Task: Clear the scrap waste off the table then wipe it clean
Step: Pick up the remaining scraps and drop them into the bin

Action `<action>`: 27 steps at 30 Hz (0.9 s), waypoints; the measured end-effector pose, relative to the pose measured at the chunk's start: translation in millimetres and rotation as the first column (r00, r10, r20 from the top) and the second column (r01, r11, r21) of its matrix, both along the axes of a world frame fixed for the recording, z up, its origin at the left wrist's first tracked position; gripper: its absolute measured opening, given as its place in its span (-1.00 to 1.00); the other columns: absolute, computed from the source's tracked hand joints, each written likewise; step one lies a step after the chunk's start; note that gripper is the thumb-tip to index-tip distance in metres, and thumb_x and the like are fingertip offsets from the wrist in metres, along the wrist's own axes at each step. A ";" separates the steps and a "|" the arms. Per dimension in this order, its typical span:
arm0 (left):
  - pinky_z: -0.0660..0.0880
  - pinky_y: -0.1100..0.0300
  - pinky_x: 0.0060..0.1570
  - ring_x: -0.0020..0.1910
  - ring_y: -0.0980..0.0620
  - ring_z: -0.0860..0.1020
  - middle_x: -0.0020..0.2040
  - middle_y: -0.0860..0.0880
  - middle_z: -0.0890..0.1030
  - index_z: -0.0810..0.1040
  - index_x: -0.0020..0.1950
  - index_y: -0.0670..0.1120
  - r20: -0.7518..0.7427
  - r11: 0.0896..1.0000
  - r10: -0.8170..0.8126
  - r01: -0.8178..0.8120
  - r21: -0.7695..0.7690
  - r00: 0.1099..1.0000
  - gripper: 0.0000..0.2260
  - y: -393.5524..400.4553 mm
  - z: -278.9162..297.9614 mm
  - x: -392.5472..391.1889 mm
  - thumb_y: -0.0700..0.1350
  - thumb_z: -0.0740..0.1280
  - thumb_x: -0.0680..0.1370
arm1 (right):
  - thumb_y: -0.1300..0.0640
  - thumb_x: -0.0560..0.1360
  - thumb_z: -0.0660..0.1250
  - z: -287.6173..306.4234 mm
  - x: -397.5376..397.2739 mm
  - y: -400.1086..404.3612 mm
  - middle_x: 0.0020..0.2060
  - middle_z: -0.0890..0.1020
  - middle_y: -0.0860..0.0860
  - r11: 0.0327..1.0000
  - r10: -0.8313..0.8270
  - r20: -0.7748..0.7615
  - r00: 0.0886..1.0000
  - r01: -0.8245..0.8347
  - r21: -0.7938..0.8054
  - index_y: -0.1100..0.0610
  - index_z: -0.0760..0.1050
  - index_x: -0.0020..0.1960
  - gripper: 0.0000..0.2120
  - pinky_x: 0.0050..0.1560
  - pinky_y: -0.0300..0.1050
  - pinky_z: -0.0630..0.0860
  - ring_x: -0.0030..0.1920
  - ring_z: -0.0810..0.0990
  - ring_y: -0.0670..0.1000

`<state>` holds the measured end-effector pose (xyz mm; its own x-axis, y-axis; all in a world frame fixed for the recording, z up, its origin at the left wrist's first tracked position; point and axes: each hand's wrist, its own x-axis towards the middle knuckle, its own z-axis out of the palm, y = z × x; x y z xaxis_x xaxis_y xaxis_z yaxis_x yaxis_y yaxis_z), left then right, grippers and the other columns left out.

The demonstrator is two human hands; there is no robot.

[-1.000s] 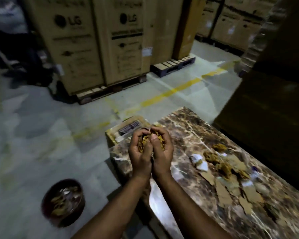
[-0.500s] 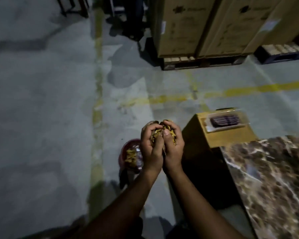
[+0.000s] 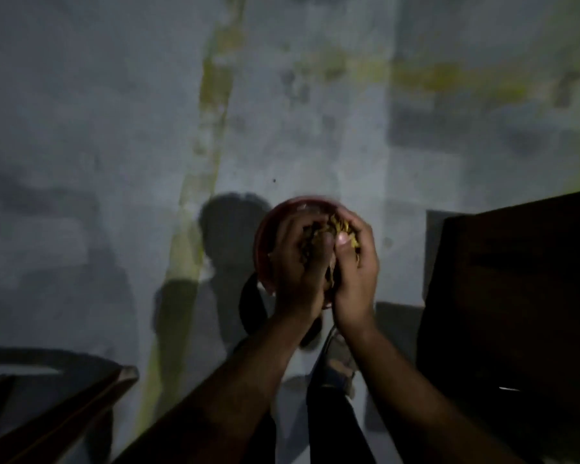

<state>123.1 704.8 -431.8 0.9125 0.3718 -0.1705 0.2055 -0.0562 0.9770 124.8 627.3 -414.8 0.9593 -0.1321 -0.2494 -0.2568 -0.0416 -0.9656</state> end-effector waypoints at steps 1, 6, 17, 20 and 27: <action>0.42 -0.21 0.32 0.30 -0.16 0.54 0.25 -0.13 0.59 0.57 0.26 -0.05 -0.026 0.999 -0.020 0.021 0.047 0.999 -0.49 -0.2 -23.0 -0.3 0.32 0.18 0.61 | -0.02 0.58 0.22 -35.7 1.5 -1.2 0.25 0.61 0.01 1.000 0.011 -0.006 1.000 -0.011 -0.018 0.25 0.49 0.33 -0.55 0.40 0.03 0.44 0.30 0.55 -0.03; 0.33 -0.14 0.39 0.36 -0.04 0.45 0.35 -0.10 0.50 0.45 0.39 -0.14 -0.131 0.977 -0.096 0.118 0.180 0.987 -0.48 7.9 -131.4 -4.3 0.21 0.07 0.63 | -0.07 0.60 0.18 -151.5 16.5 -9.4 0.35 0.51 0.04 0.973 0.189 0.003 0.982 -0.187 -0.133 0.12 0.43 0.43 -0.53 0.44 0.18 0.35 0.40 0.44 0.05; 0.27 -0.30 0.40 0.50 -0.25 0.24 0.60 -0.13 0.22 0.23 0.57 -0.04 -0.349 0.562 -0.329 0.479 0.674 0.877 -0.41 45.9 -178.0 -30.0 0.11 0.18 0.56 | 0.33 0.51 0.35 -187.6 24.7 -56.1 0.54 0.32 0.11 0.749 0.450 -0.121 0.885 -0.447 -0.488 -0.01 0.43 0.48 -0.42 0.43 -0.42 0.18 0.48 0.25 -0.08; 0.29 -0.35 0.36 0.48 -0.33 0.24 0.59 -0.22 0.21 0.26 0.54 -0.03 -0.535 0.326 -0.368 0.644 0.692 0.761 -0.37 45.1 -198.6 -26.9 0.19 0.15 0.51 | -0.02 0.56 0.38 -206.5 28.8 -48.2 0.65 -0.04 0.07 0.462 0.606 -0.376 0.701 -0.695 -0.550 -0.17 0.09 0.62 -0.27 0.56 0.21 0.02 0.62 -0.07 0.19; -0.22 -0.37 0.48 0.62 -0.23 -0.18 0.65 -0.13 -0.25 -0.09 0.65 0.07 -0.773 0.034 -0.410 0.855 0.518 0.485 -0.30 44.4 -269.0 11.8 0.26 0.12 0.61 | -0.23 0.57 0.22 -283.0 40.0 -41.1 0.59 -0.37 0.16 0.045 0.620 -0.569 0.541 -0.748 -0.662 -0.16 -0.33 0.62 -0.12 0.55 0.34 -0.15 0.59 -0.33 0.29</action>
<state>134.9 749.1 -700.7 0.7917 -0.2065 -0.5750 -0.1306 -0.9766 0.1709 164.9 586.2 -697.8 0.7137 0.3929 -0.5798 0.2634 -0.9176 -0.2976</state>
